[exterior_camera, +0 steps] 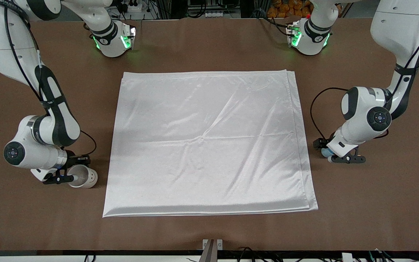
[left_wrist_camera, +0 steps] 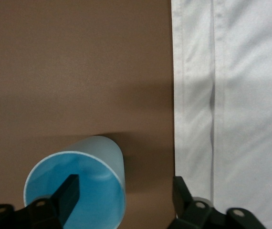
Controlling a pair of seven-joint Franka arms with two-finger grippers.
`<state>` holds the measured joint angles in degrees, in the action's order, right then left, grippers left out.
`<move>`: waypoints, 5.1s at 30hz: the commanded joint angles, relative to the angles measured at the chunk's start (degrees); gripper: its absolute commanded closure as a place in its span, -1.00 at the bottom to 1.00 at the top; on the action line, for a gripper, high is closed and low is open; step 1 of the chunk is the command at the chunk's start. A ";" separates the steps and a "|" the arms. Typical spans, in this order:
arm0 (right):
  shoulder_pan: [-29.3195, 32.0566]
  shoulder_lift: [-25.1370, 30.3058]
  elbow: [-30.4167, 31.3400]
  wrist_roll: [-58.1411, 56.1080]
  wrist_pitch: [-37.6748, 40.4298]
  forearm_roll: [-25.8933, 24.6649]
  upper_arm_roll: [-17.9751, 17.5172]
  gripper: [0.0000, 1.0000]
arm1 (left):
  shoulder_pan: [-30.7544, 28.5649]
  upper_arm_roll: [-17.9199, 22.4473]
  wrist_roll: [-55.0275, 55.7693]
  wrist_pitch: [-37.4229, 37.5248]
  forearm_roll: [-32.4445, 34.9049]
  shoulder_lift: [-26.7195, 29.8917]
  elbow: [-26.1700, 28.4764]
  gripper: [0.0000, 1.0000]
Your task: Place blue cup into white mug on cloth
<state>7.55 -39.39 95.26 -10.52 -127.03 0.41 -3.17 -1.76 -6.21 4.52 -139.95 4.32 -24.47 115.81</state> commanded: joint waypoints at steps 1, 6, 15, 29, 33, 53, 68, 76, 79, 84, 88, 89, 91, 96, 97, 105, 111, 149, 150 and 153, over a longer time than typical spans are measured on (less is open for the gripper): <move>1.06 -0.25 -0.25 -1.43 -0.33 0.64 -0.61 1.00 | -0.88 -0.38 -0.74 -1.29 1.48 0.30 0.73 -0.14; 0.97 -0.25 -0.25 -1.43 -0.24 0.64 -0.61 1.00 | -0.96 -0.38 -0.75 -1.29 1.48 0.30 0.73 0.24; 0.44 0.63 -0.51 -0.99 1.69 0.64 -0.70 1.00 | -0.97 -0.38 -0.75 -1.29 1.48 0.30 0.73 0.64; -1.05 3.79 -1.39 1.46 6.26 0.64 -0.96 1.00 | -1.84 -0.56 -1.71 -1.29 1.40 0.83 0.73 1.00; -3.06 4.76 -1.22 7.08 6.97 0.64 -0.96 1.00 | -1.84 -0.56 -1.71 -1.29 1.40 0.92 0.65 1.00; -6.67 5.29 -1.39 28.45 8.11 0.99 -14.84 1.00 | -1.32 -0.91 -1.45 -0.50 1.40 6.89 -0.14 1.00; -21.96 4.58 -3.33 47.43 7.14 -0.23 -14.06 1.00 | -1.40 -1.70 -4.96 18.90 1.40 12.08 -10.59 1.00; -27.94 3.44 -3.33 59.11 7.06 -5.59 -13.97 1.00 | -1.32 -2.84 -4.96 30.34 1.40 13.75 -18.07 1.00; -28.82 2.65 -3.33 60.70 6.88 -8.23 -13.97 1.00 | -1.23 -3.46 -4.96 32.98 1.40 13.84 -20.00 1.00; -31.28 0.63 -3.24 64.65 2.85 -9.11 -13.88 1.00 | -1.23 -5.56 -4.08 35.88 1.31 13.84 -22.47 1.00; -32.25 -0.25 -3.24 66.68 0.65 -9.29 -13.71 1.00 | -1.23 -6.27 -4.08 37.29 1.31 14.89 -23.35 1.00; -32.60 -0.34 -3.15 66.68 0.12 -9.20 -13.62 1.00 | -1.23 -6.36 -4.08 37.38 1.31 15.24 -23.35 1.00; -33.39 -0.78 -3.15 66.68 -1.11 -9.20 -13.62 1.00 | -1.23 -6.80 -3.74 37.99 1.22 15.86 -23.35 1.00; -34.97 -1.74 -3.15 67.65 -3.66 -9.29 -13.53 1.00 | -1.32 -7.85 -0.93 38.96 1.31 16.39 -23.35 1.00; -35.24 -1.92 -3.15 67.91 -4.10 -9.29 -13.53 1.00 | -1.32 -7.85 -0.75 38.96 1.31 16.39 -23.35 1.00; -38.23 -3.24 -3.15 68.09 -5.78 -10.34 -10.98 0.81 | -1.23 -7.94 -0.57 39.05 1.31 16.39 -23.26 1.00; -38.05 -3.24 -3.24 68.18 -5.25 -10.08 -10.89 -1.00 | -1.23 -8.38 -0.57 39.22 1.31 16.39 -23.26 1.00; -32.87 10.82 -3.33 59.67 7.84 -6.92 -11.60 -1.00 | 0.17 -22.00 -0.22 39.75 1.31 15.25 -24.93 1.00; -32.00 11.26 -3.24 58.70 8.89 -6.92 -11.51 -1.00 | 0.70 -22.35 0.22 39.66 1.31 15.07 -24.93 1.00; -29.10 11.79 -3.33 55.71 10.48 -6.92 -11.33 -1.00 | 2.81 -22.53 0.66 39.31 1.40 14.45 -25.02 1.00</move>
<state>-26.78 -30.14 90.95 51.15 -119.69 -7.49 -14.09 -1.37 -27.65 4.51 -101.20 4.61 -8.38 92.37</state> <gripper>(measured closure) 0.000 0.965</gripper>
